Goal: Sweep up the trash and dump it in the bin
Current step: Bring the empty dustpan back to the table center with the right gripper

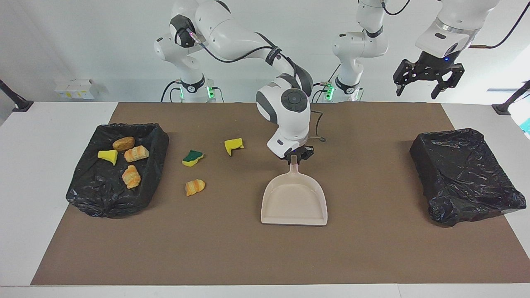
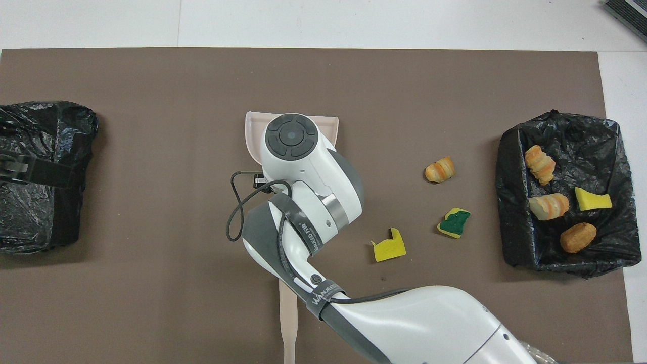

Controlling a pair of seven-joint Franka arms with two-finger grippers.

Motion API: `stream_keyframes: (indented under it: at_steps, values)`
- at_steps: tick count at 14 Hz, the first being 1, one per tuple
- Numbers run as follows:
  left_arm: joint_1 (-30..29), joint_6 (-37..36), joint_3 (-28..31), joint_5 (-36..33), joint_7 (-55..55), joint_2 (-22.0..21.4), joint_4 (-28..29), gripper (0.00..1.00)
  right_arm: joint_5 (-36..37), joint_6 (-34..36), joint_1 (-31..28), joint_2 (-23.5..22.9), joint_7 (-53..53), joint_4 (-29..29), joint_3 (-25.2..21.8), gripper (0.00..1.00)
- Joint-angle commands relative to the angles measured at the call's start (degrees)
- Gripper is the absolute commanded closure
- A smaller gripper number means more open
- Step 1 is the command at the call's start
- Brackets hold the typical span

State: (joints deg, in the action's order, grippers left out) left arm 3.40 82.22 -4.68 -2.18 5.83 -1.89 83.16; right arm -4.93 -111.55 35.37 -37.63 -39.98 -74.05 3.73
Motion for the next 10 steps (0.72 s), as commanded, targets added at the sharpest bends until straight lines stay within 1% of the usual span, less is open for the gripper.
stream_keyframes:
  at_steps: [1, 2, 4, 5, 8, 10]
  values:
    - [-0.8, -0.2, -0.6, -0.9, 0.8, -0.1, 0.0, 0.00, 1.7, 0.2, 0.1, -0.2, -1.3, 1.5, -0.4, 0.05]
    - [-0.8, -0.2, -0.6, -0.9, 0.8, -0.1, 0.0, 0.00, 3.0, 0.5, 0.3, 0.2, -1.3, 1.5, -0.3, 0.00]
    - [-0.8, -0.2, -0.6, -0.9, 0.8, -0.1, 0.0, 0.00, 3.5, 1.1, 0.0, 1.2, -1.3, 1.5, 0.0, 0.00]
    - [-0.8, -0.1, -0.6, -0.9, 0.8, -0.1, 0.0, 0.00, 3.5, 1.2, 0.1, 2.7, -1.4, 1.1, 0.0, 0.00]
    - [-0.8, -0.2, -0.6, -0.9, 0.8, -0.1, 0.0, 0.00, 2.7, 1.9, -0.4, 7.0, -0.4, -3.5, 0.0, 0.00]
    - [-0.8, -0.2, -0.6, -0.9, 0.8, -0.1, 0.0, 0.00, 2.6, 5.1, 0.0, 10.1, -0.3, -4.8, 0.0, 0.00]
